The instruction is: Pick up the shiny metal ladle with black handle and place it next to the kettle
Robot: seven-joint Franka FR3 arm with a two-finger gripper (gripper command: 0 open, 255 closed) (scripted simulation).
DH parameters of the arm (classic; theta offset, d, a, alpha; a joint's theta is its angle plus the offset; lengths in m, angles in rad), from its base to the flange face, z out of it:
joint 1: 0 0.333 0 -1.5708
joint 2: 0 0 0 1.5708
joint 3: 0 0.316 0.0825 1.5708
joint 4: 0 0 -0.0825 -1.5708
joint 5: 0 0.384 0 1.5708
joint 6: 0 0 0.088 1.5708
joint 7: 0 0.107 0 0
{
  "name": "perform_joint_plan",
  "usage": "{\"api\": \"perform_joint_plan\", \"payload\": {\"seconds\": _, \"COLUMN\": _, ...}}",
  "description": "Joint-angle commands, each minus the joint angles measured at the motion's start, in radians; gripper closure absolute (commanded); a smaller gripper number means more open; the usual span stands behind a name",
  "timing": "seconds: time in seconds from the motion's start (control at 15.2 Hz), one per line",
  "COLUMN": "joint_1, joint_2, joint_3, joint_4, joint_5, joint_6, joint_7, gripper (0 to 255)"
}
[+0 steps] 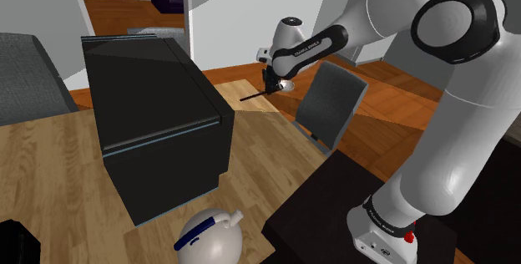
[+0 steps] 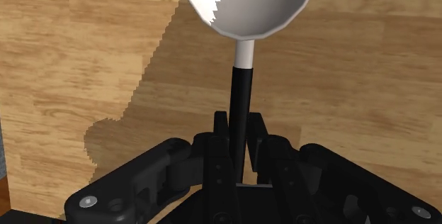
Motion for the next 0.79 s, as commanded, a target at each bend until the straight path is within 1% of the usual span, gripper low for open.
{"api": "perform_joint_plan", "payload": {"seconds": 0.0, "joint_1": 0.0, "joint_2": -0.02, "joint_3": 0.001, "joint_4": 0.004, "joint_5": 0.003, "joint_6": -0.024, "joint_7": -0.005, "gripper": 255}}
{"api": "perform_joint_plan", "payload": {"seconds": 0.2, "joint_1": 0.0, "joint_2": -0.042, "joint_3": 0.003, "joint_4": 0.014, "joint_5": 0.008, "joint_6": -0.055, "joint_7": -0.011, "gripper": 255}}
{"api": "perform_joint_plan", "payload": {"seconds": 0.73, "joint_1": 0.109, "joint_2": -0.179, "joint_3": 0.057, "joint_4": -0.162, "joint_5": -0.076, "joint_6": -0.047, "joint_7": 0.215, "gripper": 255}}
